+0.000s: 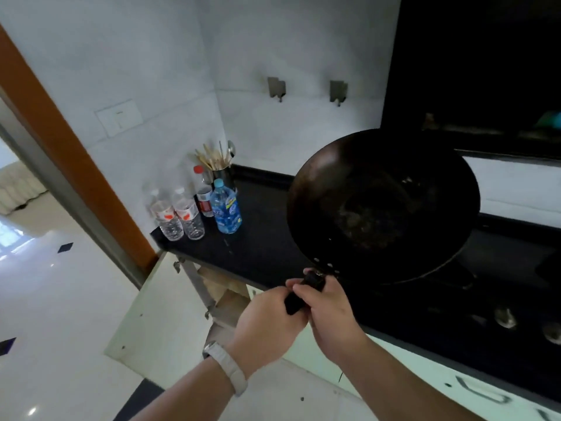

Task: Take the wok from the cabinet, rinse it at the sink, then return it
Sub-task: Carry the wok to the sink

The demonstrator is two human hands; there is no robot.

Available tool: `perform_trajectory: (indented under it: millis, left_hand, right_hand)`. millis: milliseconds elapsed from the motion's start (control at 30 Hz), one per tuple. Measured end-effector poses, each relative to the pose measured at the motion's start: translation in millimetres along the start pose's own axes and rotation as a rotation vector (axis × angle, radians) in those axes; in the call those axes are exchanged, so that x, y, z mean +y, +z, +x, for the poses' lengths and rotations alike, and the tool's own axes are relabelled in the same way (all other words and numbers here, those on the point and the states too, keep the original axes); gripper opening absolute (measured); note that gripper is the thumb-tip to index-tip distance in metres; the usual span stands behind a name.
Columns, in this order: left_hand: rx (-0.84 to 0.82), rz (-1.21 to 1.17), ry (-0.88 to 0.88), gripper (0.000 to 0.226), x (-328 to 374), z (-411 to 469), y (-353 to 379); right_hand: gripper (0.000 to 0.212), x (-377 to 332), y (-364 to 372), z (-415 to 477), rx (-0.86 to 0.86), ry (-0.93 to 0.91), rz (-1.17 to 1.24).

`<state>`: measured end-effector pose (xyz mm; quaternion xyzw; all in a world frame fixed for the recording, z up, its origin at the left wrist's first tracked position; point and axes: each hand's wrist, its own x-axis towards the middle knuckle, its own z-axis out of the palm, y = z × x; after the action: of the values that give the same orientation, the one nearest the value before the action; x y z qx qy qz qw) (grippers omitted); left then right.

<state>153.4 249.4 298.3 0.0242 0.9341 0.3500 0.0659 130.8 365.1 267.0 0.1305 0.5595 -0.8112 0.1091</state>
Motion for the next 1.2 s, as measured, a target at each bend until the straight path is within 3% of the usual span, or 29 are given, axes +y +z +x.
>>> perform_trajectory:
  millis: [367, 767, 1100, 1200]
  left_hand:
    - [-0.224, -0.213, 0.319, 0.012, 62.7, 93.1, 30.0]
    - [-0.423, -0.131, 0.756, 0.028, 89.0, 193.3, 43.2]
    - [-0.748, -0.193, 0.93, 0.028, 125.4, 179.9, 96.1]
    - [-0.817, -0.184, 0.984, 0.022, 140.9, 162.6, 112.9]
  right_hand:
    - [0.03, -63.9, -63.7, 30.1, 0.292, -0.221, 0.036]
    - [0.026, -96.9, -73.2, 64.6, 0.684, -0.391, 0.176]
    - [0.032, -85.1, -98.0, 22.9, 1.121, -0.472, 0.239]
    - [0.023, -79.9, -111.6, -0.7, 1.198, -0.502, 0.273]
